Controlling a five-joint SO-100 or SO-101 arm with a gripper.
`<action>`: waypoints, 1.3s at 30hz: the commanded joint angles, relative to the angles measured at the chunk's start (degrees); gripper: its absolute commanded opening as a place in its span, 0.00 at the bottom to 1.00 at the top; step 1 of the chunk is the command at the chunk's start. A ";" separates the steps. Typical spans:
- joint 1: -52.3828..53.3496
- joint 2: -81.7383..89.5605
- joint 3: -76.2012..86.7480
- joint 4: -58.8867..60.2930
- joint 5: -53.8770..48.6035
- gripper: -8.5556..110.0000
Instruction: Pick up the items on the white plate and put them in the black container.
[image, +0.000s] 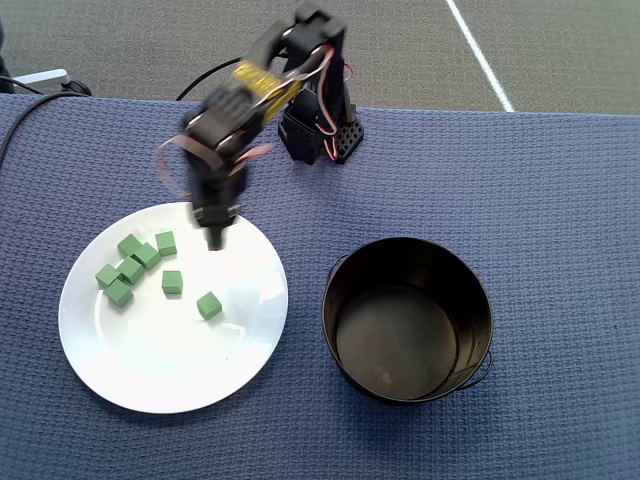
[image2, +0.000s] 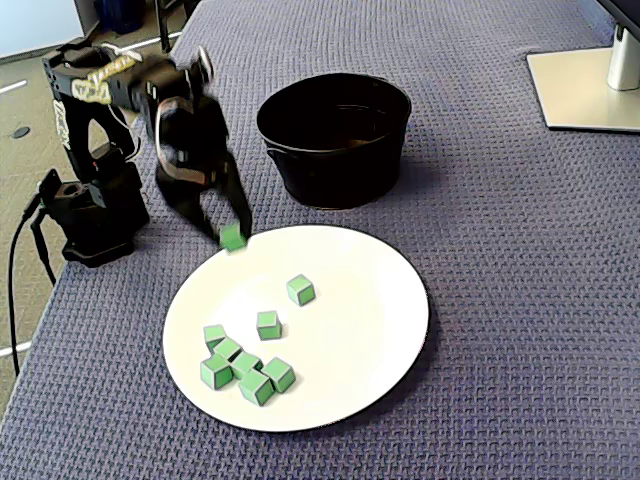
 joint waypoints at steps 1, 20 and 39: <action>-17.23 13.54 -9.40 4.92 4.83 0.07; -41.75 -2.55 -8.26 -10.72 7.03 0.28; 16.17 -5.36 -10.55 -5.71 31.82 0.25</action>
